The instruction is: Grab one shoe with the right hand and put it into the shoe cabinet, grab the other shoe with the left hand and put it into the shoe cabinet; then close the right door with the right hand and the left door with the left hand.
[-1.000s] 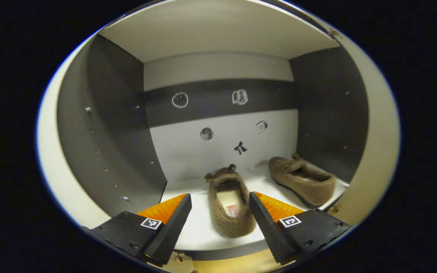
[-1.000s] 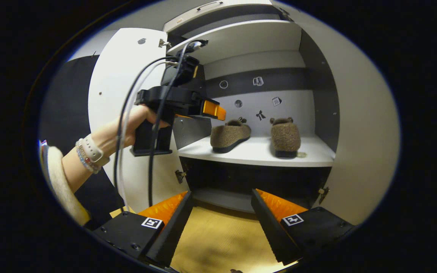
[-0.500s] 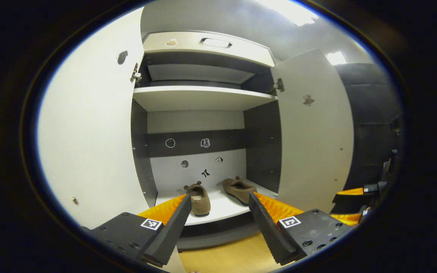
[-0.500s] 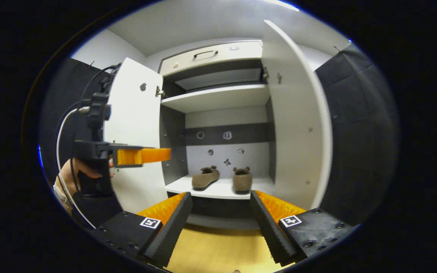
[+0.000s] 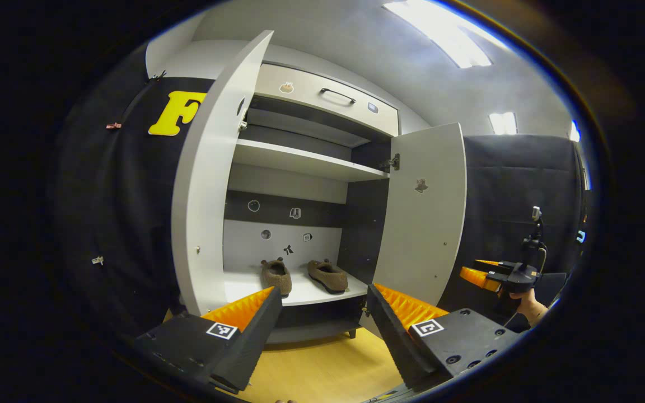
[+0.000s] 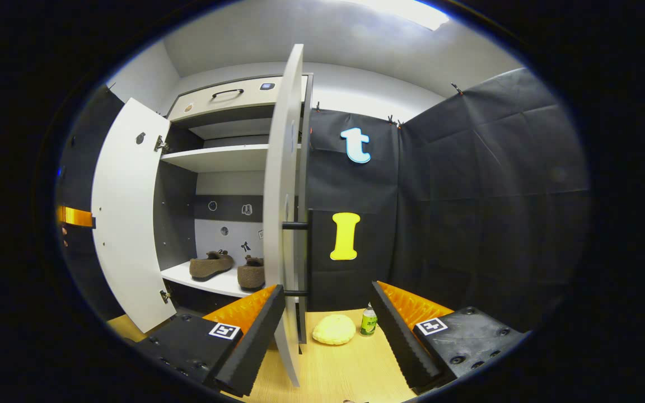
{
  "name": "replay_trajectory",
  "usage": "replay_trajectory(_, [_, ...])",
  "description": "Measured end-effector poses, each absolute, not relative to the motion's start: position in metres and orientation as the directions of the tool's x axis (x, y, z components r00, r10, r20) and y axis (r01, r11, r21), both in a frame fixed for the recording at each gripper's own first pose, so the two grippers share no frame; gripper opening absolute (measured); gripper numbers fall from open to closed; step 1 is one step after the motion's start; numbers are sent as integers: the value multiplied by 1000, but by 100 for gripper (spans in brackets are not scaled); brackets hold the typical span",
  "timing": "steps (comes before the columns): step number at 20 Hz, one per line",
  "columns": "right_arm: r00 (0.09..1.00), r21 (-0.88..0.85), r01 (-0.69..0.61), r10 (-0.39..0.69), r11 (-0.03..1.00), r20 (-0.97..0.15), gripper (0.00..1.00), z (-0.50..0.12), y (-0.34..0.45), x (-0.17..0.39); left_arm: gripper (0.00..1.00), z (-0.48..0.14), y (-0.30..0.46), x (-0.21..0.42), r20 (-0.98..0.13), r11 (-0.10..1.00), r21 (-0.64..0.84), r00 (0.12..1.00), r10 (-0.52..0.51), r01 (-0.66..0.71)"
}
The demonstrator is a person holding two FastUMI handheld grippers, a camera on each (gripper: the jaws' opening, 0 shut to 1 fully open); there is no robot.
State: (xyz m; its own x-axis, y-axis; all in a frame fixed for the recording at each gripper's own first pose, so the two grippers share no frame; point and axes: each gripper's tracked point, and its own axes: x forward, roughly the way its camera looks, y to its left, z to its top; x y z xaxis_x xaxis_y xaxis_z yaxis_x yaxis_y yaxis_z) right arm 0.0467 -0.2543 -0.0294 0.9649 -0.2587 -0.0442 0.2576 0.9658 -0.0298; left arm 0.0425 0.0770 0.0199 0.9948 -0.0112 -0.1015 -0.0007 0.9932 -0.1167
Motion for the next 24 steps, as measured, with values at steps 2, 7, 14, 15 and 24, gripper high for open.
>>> replay_trajectory(2, [969,-37,241,-242,970,-45,98,-32,-265,61,95,23,90,26,-100,990,-136,995,24,-38])
replay_trajectory(7, [990,-21,120,-121,993,-74,91,-39,-262,91,95,30,115,-6,-86,983,-117,987,133,-143])
replay_trajectory(14, [991,38,-97,100,995,-84,97,-46,-211,107,95,34,146,-39,-99,954,-48,951,292,-297])
replay_trajectory(15, [988,41,-125,128,991,-87,100,-47,-191,117,95,35,145,-40,-96,954,-55,952,290,-296])
replay_trajectory(24, [977,13,-210,210,978,-34,99,-52,-99,191,95,29,168,-53,-124,935,-13,928,351,-355])
